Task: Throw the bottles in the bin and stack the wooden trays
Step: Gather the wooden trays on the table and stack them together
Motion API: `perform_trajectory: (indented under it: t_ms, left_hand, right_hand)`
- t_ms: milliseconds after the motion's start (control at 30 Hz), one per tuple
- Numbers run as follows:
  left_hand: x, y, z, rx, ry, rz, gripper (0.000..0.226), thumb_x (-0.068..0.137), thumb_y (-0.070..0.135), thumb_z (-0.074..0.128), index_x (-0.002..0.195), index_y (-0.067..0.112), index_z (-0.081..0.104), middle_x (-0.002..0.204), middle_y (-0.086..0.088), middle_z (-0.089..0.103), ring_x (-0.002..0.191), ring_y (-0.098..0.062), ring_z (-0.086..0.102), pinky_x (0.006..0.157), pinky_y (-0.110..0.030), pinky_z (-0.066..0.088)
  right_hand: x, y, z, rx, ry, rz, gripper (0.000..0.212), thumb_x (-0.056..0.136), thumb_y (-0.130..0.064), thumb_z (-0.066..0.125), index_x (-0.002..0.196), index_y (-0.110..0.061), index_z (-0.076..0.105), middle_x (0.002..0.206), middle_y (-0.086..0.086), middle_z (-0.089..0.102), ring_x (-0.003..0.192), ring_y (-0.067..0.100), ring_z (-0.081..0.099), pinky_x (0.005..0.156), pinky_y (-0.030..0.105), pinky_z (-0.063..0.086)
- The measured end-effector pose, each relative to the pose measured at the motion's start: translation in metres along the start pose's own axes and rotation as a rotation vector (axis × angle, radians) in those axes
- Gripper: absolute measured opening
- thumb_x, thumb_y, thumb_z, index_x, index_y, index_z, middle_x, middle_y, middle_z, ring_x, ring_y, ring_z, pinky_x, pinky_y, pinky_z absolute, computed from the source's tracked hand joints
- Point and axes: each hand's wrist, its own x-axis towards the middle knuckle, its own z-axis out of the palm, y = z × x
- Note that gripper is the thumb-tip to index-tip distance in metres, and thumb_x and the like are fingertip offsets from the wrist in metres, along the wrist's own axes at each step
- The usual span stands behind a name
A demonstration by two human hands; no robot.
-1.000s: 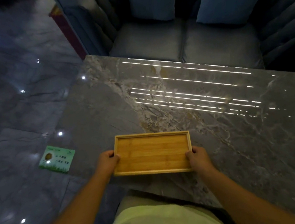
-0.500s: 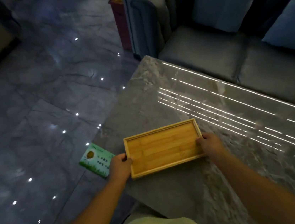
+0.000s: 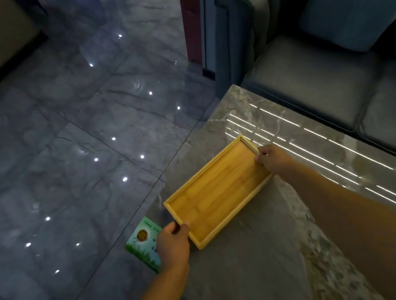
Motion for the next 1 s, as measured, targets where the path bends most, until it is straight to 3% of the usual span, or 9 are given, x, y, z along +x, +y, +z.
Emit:
perform_trajectory:
  t_ms: [133,267,367,500,600,700,833,933,1000]
  left_hand:
    - [0.005,0.002,0.004,-0.061,0.047,-0.022,0.016,0.085,0.030,0.069,0.071,0.021,0.070,0.076,-0.005,0.074,0.077,-0.030,0.069,0.073,-0.059,0.057]
    - [0.007,-0.001,0.008,-0.150,0.077,-0.042,0.015,0.085,0.033,0.068,0.075,0.022,0.073,0.075,-0.003,0.074,0.082,-0.032,0.070,0.076,-0.056,0.059]
    - [0.005,-0.001,0.013,-0.216,0.097,-0.060,0.012,0.085,0.031,0.070,0.075,0.028,0.074,0.078,0.001,0.075,0.082,-0.026,0.071,0.077,-0.053,0.059]
    - [0.006,-0.003,0.017,-0.276,0.087,-0.078,0.006,0.086,0.027,0.069,0.082,0.025,0.074,0.082,0.004,0.076,0.086,-0.022,0.071,0.079,-0.044,0.059]
    - [0.007,-0.003,0.018,-0.305,0.095,-0.082,0.014,0.087,0.022,0.069,0.095,0.013,0.075,0.084,0.000,0.076,0.083,-0.021,0.072,0.068,-0.038,0.060]
    - [0.006,-0.001,0.017,-0.331,0.072,-0.073,0.016,0.088,0.019,0.067,0.101,0.013,0.073,0.092,-0.005,0.076,0.088,-0.023,0.072,0.073,-0.042,0.061]
    - [0.004,-0.002,0.012,-0.334,0.031,-0.050,0.014,0.088,0.023,0.068,0.101,0.020,0.071,0.100,-0.004,0.073,0.094,-0.024,0.069,0.081,-0.047,0.059]
    - [-0.004,-0.003,0.010,-0.435,-0.002,-0.096,0.013,0.087,0.025,0.069,0.099,0.023,0.069,0.101,-0.002,0.072,0.094,-0.019,0.068,0.075,-0.038,0.059]
    - [-0.015,-0.007,0.011,-0.465,-0.036,-0.125,0.018,0.088,0.026,0.068,0.104,0.019,0.068,0.103,-0.002,0.071,0.095,-0.018,0.067,0.077,-0.039,0.058]
  right_hand:
    - [0.030,-0.029,0.002,-0.032,-0.056,-0.055,0.015,0.091,-0.013,0.059,0.098,-0.003,0.069,0.087,0.010,0.059,0.086,0.025,0.056,0.079,0.035,0.042]
    - [0.050,-0.056,0.005,-0.134,-0.120,-0.118,0.014,0.092,-0.019,0.059,0.090,-0.007,0.067,0.088,0.009,0.060,0.089,0.027,0.058,0.080,0.037,0.044]
    - [0.059,-0.066,0.005,-0.166,-0.140,-0.127,0.022,0.093,-0.022,0.058,0.104,-0.005,0.067,0.101,0.012,0.062,0.095,0.027,0.057,0.089,0.044,0.047]
    - [0.063,-0.069,0.004,-0.177,-0.145,-0.142,0.022,0.094,-0.020,0.057,0.103,-0.005,0.069,0.105,0.017,0.066,0.098,0.030,0.062,0.087,0.043,0.049]
    - [0.063,-0.068,0.005,-0.181,-0.140,-0.136,0.021,0.094,-0.020,0.055,0.101,-0.005,0.069,0.105,0.017,0.066,0.097,0.030,0.062,0.082,0.038,0.047]
    - [0.059,-0.071,0.007,-0.204,-0.123,-0.120,0.023,0.095,-0.021,0.055,0.105,-0.005,0.068,0.109,0.016,0.065,0.103,0.031,0.060,0.081,0.035,0.044]
    - [0.040,-0.062,0.009,-0.203,0.010,-0.077,0.029,0.093,-0.026,0.058,0.115,-0.009,0.065,0.110,0.011,0.064,0.106,0.028,0.060,0.091,0.037,0.047]
    - [0.012,-0.035,0.009,-0.146,0.112,-0.093,0.025,0.089,-0.022,0.063,0.108,-0.007,0.066,0.103,0.012,0.066,0.102,0.031,0.063,0.080,0.031,0.042]
    - [-0.013,-0.012,0.008,-0.130,0.170,-0.068,0.037,0.086,-0.024,0.066,0.118,-0.006,0.061,0.117,0.018,0.063,0.111,0.035,0.059,0.084,0.033,0.043]
